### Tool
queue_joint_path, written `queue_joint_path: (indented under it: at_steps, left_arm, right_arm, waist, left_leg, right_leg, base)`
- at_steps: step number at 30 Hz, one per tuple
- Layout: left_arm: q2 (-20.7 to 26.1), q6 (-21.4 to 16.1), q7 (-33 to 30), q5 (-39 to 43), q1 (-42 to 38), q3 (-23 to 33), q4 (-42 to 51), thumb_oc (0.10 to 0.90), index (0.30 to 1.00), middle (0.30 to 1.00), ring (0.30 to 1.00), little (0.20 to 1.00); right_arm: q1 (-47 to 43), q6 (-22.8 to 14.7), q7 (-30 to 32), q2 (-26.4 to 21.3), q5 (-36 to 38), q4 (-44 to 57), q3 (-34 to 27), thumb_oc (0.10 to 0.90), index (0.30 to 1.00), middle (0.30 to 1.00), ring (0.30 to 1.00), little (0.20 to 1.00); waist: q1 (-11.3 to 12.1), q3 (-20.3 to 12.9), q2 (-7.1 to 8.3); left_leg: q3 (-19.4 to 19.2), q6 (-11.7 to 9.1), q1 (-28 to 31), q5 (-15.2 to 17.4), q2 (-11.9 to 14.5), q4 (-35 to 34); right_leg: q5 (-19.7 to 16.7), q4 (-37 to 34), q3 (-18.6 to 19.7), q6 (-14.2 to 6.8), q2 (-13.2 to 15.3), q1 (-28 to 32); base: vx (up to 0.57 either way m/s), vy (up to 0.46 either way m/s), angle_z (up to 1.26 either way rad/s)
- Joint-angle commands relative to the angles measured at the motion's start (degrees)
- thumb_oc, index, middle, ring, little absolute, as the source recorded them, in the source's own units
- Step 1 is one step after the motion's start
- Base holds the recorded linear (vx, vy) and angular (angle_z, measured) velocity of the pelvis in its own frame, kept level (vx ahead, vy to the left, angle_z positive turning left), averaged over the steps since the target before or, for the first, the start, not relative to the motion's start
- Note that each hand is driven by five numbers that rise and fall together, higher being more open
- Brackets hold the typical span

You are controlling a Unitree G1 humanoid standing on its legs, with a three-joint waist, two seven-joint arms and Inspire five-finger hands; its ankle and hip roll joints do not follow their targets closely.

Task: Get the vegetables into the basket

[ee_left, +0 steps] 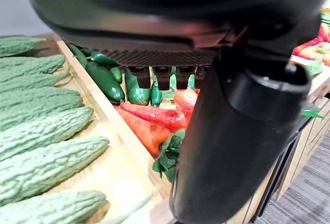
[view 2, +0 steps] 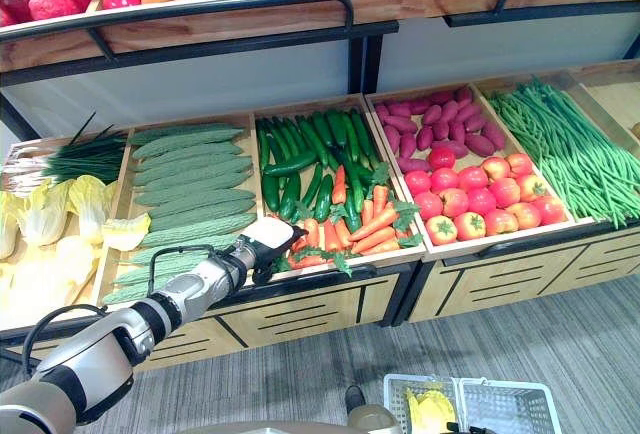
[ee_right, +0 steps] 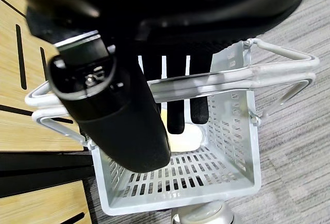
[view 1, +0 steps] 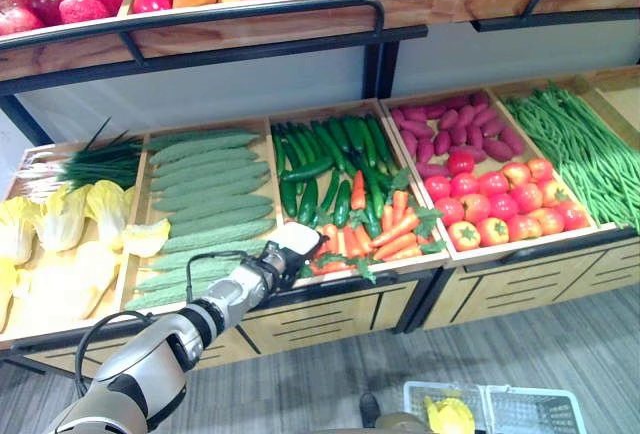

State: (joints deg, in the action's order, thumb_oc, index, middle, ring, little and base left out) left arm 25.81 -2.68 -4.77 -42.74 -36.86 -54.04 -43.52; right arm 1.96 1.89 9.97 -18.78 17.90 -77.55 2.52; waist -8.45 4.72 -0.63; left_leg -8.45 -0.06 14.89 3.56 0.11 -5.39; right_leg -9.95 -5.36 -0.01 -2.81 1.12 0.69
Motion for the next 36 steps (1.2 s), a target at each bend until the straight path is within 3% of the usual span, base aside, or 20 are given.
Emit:
queue_joint_path:
  at_steps: [1,13,18,33,34,35,36]
  left_arm:
    - [-0.64,2.64,-2.42,-4.63,-12.0,0.51,-9.14,0.9,1.0,1.0,1.0,1.0]
    - [0.0,4.82,-4.05,-7.13,-18.1,-1.87,-16.42,0.9,1.0,1.0,1.0,1.0]
    - [2.01,5.9,-5.1,-7.8,-22.85,-3.87,-20.14,0.9,1.0,1.0,1.0,1.0]
    - [2.14,5.75,-4.99,-7.98,-22.37,-4.07,-20.01,0.9,1.0,1.0,1.0,1.0]
    - [1.85,5.81,-4.62,-8.13,-21.79,-4.0,-20.29,0.814,0.879,0.879,0.879,0.879]
    - [1.71,5.92,-4.47,-8.36,-21.51,-3.95,-20.61,0.471,0.399,0.399,0.399,0.399]
    - [1.28,6.23,-3.9,-7.79,-20.24,-2.8,-21.74,0.4,0.3,0.3,0.3,0.3]
  right_arm:
    - [-2.34,-2.83,0.82,-2.52,-1.13,-1.64,1.82,0.4,0.3,0.3,0.3,0.3]
    - [-3.57,-4.01,0.93,-2.54,-3.04,1.6,5.32,0.4,0.3,0.3,0.3,0.3]
    - [-5.82,-5.38,1.55,-2.71,-3.46,5.33,7.98,0.4,0.3,0.3,0.3,0.3]
    - [-6.17,-5.75,1.67,-2.34,-4.76,7.11,9.44,0.4,0.3,0.3,0.3,0.3]
    - [-6.27,-5.76,1.72,-2.35,-4.86,7.22,9.53,0.4,0.3,0.3,0.3,0.3]
    - [-6.39,-5.73,1.74,-2.46,-4.94,7.33,9.63,0.4,0.3,0.3,0.3,0.3]
    - [-6.81,-5.68,1.73,-2.57,-5.42,7.67,9.97,0.4,0.3,0.3,0.3,0.3]
  waist:
    - [-1.11,0.39,0.91]
    - [-2.71,1.55,2.07]
    - [-3.9,1.88,3.35]
    - [-3.93,2.2,3.19]
    - [-3.97,2.29,3.19]
    - [-4.01,2.35,3.15]
    - [-4.02,2.67,3.15]
  left_leg:
    - [0.27,-1.45,-2.96,1.17,-0.54,0.39]
    - [-0.64,-1.88,-10.17,-1.09,0.44,0.39]
    - [-1.27,-2.21,-16.17,-2.62,1.11,0.39]
    - [-1.3,-2.44,-16.64,-2.25,1.0,0.39]
    - [-1.33,-2.43,-16.6,-2.2,1.01,0.39]
    - [-1.4,-2.42,-16.55,-2.13,1.03,0.39]
    - [-1.67,-2.4,-16.45,-2.09,1.16,0.39]
  right_leg:
    - [7.37,0.36,-0.54,-3.99,0.5,5.95]
    - [5.35,0.36,-0.51,-4.17,-0.17,-1.41]
    - [3.44,0.36,0.01,-4.24,-0.61,-7.7]
    - [3.83,0.36,-0.04,-4.22,-0.19,-8.39]
    - [3.85,0.36,0.03,-4.23,-0.23,-8.4]
    - [3.89,0.36,0.1,-4.24,-0.25,-8.41]
    - [3.84,0.36,0.29,-4.21,-0.34,-8.34]
  base:
    - [0.0,0.0,0.0]
    - [-0.04,-0.009,-0.02]
    - [-0.06,-0.014,-0.05]
    - [0.02,0.004,-0.14]
    - [0.0,0.0,0.0]
    - [0.0,0.0,0.0]
    - [0.0,0.0,0.0]
